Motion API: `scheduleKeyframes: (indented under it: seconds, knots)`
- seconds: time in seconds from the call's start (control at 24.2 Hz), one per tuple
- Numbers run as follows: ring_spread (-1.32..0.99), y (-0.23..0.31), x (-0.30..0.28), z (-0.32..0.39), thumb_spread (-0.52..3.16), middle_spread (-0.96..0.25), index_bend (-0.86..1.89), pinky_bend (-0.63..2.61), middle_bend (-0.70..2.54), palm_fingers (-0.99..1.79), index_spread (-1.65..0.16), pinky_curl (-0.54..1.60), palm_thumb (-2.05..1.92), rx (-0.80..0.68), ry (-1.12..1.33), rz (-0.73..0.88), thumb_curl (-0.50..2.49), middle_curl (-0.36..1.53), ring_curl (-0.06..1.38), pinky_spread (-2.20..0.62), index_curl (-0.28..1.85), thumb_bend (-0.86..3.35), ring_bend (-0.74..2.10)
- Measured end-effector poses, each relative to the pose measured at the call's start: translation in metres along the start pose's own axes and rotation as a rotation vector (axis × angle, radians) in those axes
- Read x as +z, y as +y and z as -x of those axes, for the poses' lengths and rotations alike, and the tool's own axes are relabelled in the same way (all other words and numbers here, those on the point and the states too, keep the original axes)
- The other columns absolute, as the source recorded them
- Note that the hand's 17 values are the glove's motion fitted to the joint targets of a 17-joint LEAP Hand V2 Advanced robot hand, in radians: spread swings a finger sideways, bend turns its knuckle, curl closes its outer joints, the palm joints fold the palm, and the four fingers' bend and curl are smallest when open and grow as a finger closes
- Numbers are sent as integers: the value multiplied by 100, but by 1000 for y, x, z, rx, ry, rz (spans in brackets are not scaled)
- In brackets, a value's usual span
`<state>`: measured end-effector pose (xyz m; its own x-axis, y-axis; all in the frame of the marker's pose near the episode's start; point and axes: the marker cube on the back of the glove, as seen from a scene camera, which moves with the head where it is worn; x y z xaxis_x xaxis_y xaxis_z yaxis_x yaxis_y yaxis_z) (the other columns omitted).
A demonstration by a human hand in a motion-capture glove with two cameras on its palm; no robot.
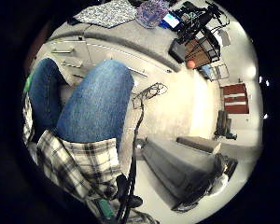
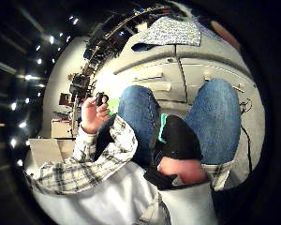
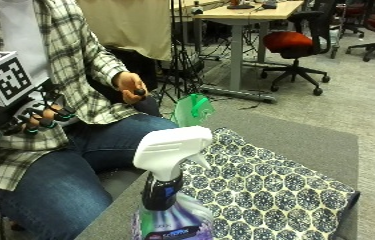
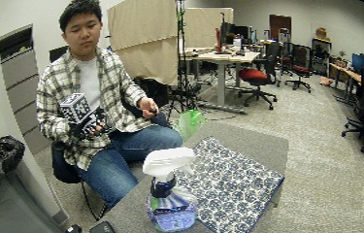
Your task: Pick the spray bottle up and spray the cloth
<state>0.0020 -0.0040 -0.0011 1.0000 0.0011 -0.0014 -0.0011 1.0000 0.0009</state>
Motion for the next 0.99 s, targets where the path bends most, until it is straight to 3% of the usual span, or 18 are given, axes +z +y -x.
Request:
scheduleKeyframes:
  seconds: [0.41, 0.99]
  knots:
    - [4, -14, -4, -3, 86, -10, 27, 32, 18, 25, -31, 11, 43, -4, -4, -13, 20, 12, 11, 13, 19, 24, 23]
    - [6, -48, -10, -26, 110, -11, 24, 34, 17, 23, -35, 14, 47, 52, -32, -30, 30, 18, 16, 16, 27, 17, 23]
